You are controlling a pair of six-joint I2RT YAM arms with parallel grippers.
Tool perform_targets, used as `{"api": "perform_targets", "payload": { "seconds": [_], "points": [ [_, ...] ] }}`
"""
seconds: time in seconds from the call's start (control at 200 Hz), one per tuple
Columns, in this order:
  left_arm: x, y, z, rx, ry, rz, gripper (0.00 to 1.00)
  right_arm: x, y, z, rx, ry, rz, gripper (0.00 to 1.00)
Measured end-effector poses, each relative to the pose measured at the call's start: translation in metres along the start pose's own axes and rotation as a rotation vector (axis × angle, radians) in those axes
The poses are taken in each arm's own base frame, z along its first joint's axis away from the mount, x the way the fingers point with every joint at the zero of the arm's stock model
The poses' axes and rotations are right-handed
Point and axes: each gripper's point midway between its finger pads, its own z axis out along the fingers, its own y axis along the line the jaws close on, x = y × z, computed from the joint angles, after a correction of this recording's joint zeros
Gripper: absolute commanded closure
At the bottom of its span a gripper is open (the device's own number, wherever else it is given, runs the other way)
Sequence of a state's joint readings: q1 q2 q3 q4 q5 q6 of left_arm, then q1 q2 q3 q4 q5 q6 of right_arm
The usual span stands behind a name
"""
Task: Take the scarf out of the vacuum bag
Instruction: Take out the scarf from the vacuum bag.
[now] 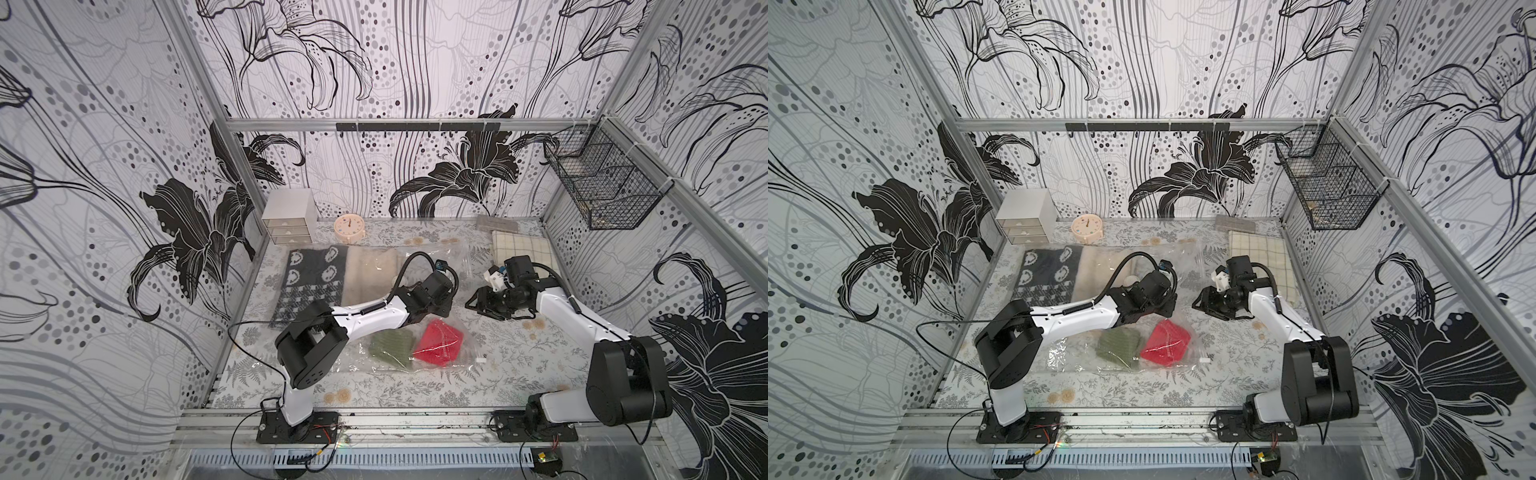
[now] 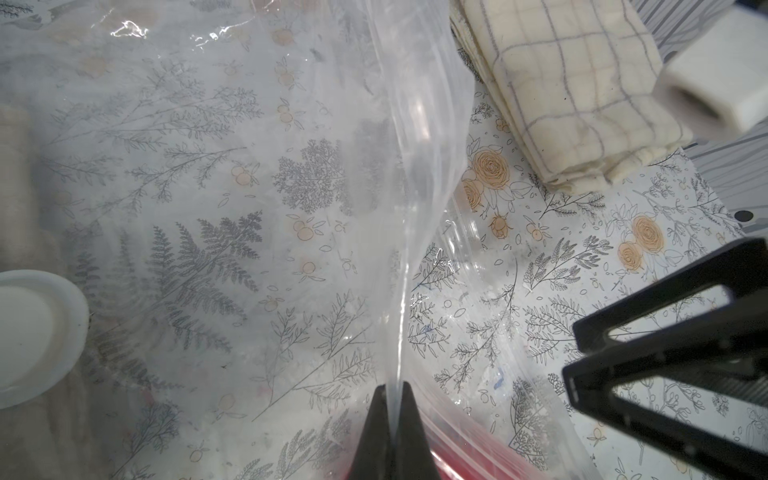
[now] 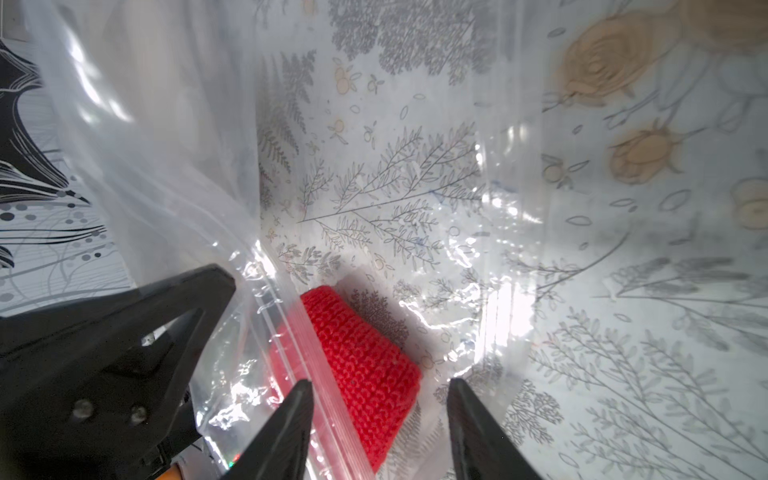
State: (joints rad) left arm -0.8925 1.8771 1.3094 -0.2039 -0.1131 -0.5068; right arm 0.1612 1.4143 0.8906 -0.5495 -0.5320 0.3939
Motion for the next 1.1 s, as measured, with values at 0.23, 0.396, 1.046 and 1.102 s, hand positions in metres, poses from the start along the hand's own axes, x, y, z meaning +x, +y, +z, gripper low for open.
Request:
{"api": "perform_targets", "payload": {
  "seconds": [0.23, 0.396, 1.046, 1.102],
  "points": [
    [-0.001, 0.001, -0.001, -0.015, -0.005, 0.002, 1.0, 0.037, 0.003, 0.027, -0.028, 0.102, 0.011, 0.45],
    [0.0, 0.002, -0.002, -0.025, -0.004, 0.006, 1.0, 0.047, 0.0, 0.032, -0.044, 0.123, 0.024, 0.44],
    [0.001, -0.011, -0.027, -0.025, -0.006, 0.012, 1.0, 0.053, -0.017, 0.049, -0.009, 0.152, 0.053, 0.44],
    [-0.001, -0.011, -0.03, -0.026, -0.009, 0.012, 1.0, 0.054, -0.016, 0.05, -0.019, 0.157, 0.054, 0.44]
  ]
}}
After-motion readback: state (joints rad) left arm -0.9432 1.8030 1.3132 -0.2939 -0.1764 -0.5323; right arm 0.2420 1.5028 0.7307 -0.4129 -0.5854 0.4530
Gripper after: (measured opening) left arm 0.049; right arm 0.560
